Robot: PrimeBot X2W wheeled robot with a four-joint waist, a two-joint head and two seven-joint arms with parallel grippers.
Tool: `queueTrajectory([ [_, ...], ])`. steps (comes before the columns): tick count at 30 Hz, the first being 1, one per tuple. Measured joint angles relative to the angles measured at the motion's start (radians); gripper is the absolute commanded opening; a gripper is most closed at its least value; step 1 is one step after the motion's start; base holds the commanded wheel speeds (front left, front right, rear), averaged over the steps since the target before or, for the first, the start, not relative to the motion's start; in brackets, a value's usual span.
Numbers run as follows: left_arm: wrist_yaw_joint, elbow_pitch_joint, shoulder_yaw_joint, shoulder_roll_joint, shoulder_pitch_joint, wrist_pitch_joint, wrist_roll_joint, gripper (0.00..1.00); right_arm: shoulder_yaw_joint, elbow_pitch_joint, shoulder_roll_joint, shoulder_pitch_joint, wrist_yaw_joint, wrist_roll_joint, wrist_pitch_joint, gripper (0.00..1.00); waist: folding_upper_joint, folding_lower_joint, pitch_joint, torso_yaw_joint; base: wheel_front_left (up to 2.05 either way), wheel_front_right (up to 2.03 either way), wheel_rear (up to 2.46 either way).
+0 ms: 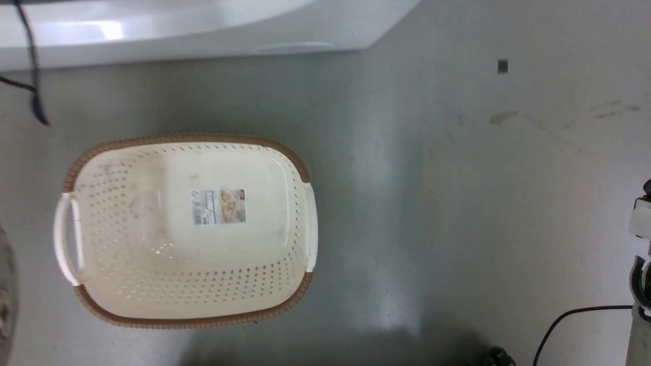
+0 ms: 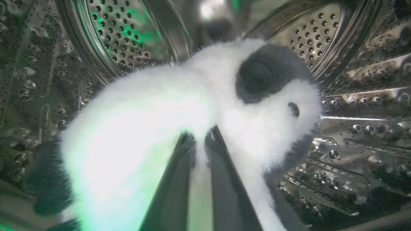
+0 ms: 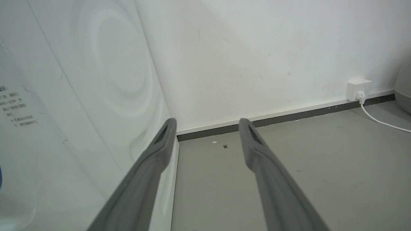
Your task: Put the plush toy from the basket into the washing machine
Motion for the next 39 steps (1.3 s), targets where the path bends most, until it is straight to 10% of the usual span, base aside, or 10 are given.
queueTrajectory([
  [10,-0.002,0.085,0.005,0.001,-0.183,0.000,0.012,0.00,-0.009,-0.031,0.000,-0.008,0.000,-0.001,0.000,1.00,0.0000,0.0000,0.113,-0.004,0.00,0.00,0.00],
  [11,0.003,0.087,0.001,-0.002,-0.185,0.000,0.019,1.00,-0.008,-0.031,0.000,-0.009,0.000,-0.001,0.000,1.00,0.0000,0.0000,0.118,0.002,0.00,0.00,0.00],
  [19,0.015,0.056,0.012,-0.028,-0.141,-0.001,0.040,1.00,0.006,-0.031,0.000,-0.011,0.000,-0.031,0.000,1.00,0.0000,-0.0001,0.096,0.022,0.00,0.00,0.00],
  [39,0.048,-0.321,0.096,-0.211,0.586,-0.001,0.140,1.00,0.068,0.072,0.000,0.117,0.000,-0.161,0.000,1.00,0.0000,-0.0002,-0.248,0.096,0.00,0.00,0.00],
])
